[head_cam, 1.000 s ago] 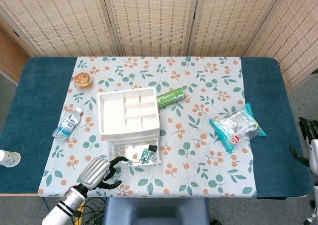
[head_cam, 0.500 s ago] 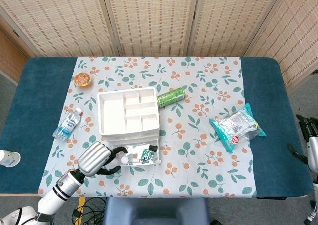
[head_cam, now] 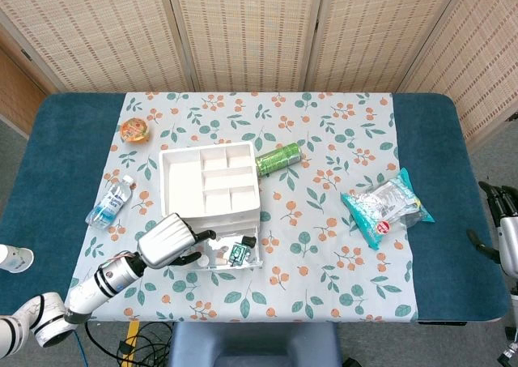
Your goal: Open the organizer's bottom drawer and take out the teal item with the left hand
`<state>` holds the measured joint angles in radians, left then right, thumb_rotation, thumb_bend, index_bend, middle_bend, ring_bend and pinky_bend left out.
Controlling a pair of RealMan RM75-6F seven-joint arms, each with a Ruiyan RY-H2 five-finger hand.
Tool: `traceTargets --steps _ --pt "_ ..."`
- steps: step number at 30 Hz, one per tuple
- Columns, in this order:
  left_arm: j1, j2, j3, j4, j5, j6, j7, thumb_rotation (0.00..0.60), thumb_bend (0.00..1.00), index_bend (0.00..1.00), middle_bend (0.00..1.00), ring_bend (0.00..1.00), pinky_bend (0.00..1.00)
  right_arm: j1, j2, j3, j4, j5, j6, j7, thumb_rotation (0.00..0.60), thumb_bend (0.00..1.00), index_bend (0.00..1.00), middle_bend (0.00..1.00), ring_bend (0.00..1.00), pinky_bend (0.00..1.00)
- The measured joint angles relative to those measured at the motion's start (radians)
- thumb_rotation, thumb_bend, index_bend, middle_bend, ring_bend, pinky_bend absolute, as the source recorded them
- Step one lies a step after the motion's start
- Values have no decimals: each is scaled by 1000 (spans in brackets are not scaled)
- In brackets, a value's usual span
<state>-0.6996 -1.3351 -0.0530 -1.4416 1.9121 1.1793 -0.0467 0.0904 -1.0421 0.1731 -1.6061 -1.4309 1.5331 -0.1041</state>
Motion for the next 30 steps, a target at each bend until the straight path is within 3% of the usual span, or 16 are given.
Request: traceTargets --steps 7,22,30 --pt "-55 -62 20 131 66 38 22 600 291 351 944 938 1000 5 3 0 -4 6 -6 -7 600 258 117 231 213 180" --pt "-79 -146 65 174 78 28 195 600 292 319 951 947 1000 -9 -3 -11 3 20 1 3 600 258 117 232 213 183" --pt "-105 -167 79 192 91 28 228 600 291 324 951 947 1000 -11 -5 -15 6 25 -3 4 600 258 117 231 216 183"
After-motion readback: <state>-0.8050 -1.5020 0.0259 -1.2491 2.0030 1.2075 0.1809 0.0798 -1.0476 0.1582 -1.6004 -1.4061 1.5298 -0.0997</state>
